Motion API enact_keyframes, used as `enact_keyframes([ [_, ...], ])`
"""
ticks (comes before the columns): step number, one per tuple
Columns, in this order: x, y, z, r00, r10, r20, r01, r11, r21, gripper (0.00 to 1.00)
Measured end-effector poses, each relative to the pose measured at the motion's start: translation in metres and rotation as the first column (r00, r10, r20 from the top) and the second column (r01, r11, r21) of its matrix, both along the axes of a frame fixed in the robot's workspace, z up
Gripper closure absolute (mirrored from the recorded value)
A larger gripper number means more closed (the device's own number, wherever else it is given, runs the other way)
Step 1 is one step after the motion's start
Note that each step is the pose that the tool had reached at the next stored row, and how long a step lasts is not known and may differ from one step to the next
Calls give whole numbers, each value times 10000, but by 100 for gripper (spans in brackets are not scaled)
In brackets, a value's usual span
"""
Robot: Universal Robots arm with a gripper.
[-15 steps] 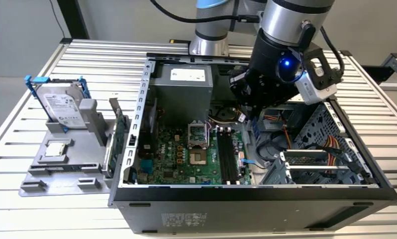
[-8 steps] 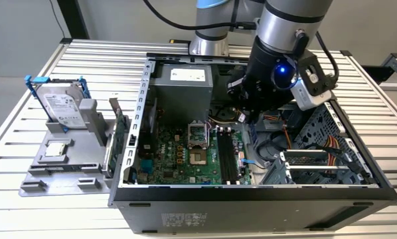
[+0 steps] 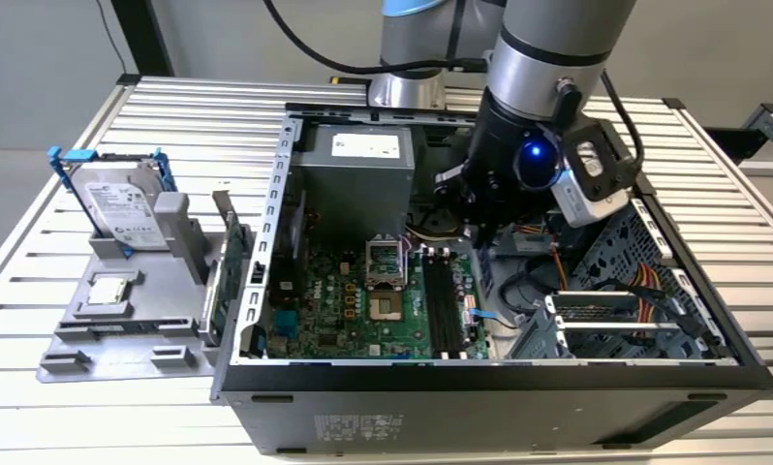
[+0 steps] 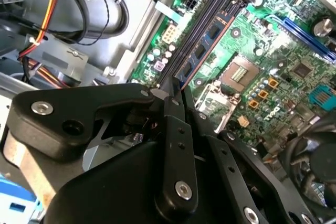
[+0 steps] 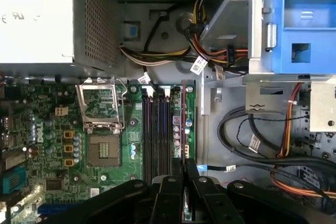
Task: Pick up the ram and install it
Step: 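Insert the ram into the slot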
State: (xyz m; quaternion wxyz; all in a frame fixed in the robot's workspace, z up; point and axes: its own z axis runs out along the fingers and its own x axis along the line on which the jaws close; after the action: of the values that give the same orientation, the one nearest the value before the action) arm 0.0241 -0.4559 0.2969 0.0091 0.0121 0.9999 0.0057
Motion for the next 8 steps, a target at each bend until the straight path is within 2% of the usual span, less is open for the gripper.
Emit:
enact_keyframes([
  [8,-1,-5,-75,10000,-19,20,19,10000,-19,100],
])
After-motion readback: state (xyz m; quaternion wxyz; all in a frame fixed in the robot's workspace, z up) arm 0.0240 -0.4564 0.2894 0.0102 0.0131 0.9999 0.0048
